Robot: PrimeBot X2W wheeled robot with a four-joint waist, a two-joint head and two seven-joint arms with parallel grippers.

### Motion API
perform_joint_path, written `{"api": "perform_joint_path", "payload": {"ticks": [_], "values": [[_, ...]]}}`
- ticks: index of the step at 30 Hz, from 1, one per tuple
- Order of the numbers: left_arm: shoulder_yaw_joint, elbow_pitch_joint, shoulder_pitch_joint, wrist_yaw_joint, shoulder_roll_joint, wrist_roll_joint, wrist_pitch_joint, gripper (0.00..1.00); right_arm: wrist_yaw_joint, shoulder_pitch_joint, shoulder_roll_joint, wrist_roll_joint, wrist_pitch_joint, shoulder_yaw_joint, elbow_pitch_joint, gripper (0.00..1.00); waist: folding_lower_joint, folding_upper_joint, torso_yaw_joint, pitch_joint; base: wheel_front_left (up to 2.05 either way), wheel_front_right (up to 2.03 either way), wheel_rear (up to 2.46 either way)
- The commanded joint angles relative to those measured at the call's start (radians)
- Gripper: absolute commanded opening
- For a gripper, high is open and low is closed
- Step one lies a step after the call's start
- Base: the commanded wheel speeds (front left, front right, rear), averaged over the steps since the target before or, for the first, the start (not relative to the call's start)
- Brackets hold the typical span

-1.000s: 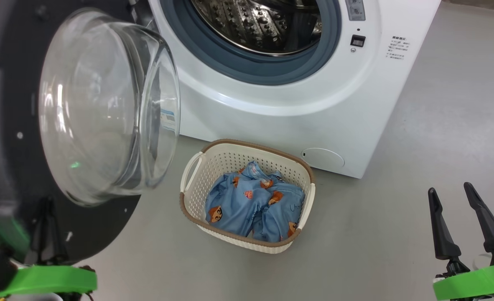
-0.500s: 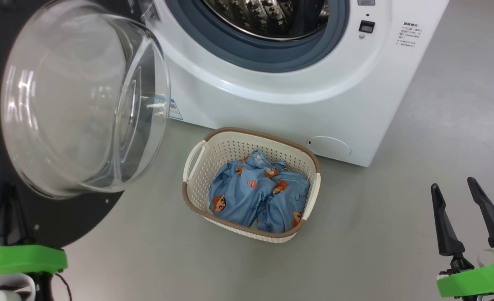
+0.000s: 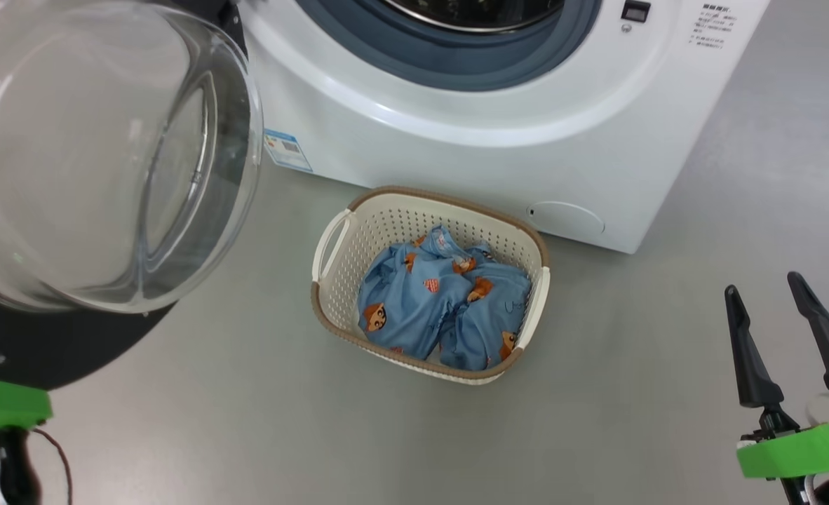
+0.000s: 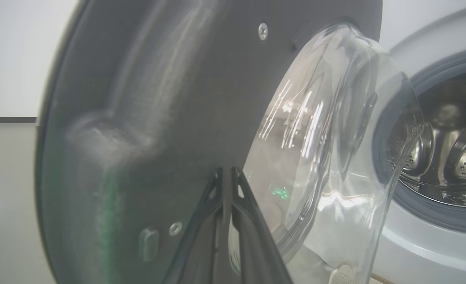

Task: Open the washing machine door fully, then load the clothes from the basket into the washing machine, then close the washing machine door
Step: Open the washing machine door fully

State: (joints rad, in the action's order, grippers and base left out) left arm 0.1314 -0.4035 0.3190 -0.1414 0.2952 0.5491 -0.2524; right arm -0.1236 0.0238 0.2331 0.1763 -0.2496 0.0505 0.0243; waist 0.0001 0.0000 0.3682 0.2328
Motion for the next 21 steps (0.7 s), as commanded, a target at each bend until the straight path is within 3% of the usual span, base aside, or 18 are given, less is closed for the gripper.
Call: {"api": "perform_joint_path", "payload": {"ticks": [1, 11, 21], "values": [[0.064, 0.005, 0.049, 0.001, 0.058, -0.013, -0.009, 0.00, -0.007, -0.038, 0.026, -0.009, -0.012, -0.024, 0.030, 1.00, -0.0001, 0.0000, 0.005, 0.018, 0.00, 0.00, 0.00], [0.171, -0.134, 0.155, 0.063, 0.072, -0.077, -0.009, 0.00, -0.007, -0.073, 0.049, -0.010, -0.012, -0.031, 0.033, 1.00, -0.0001, 0.0000, 0.014, 0.073, 0.00, 0.00, 0.00], [0.279, -0.238, 0.246, 0.089, 0.070, -0.178, -0.009, 0.00, -0.007, -0.098, 0.063, -0.014, -0.012, -0.036, 0.039, 1.00, -0.0001, 0.0000, 0.021, 0.117, 0.00, 0.00, 0.00]]}}
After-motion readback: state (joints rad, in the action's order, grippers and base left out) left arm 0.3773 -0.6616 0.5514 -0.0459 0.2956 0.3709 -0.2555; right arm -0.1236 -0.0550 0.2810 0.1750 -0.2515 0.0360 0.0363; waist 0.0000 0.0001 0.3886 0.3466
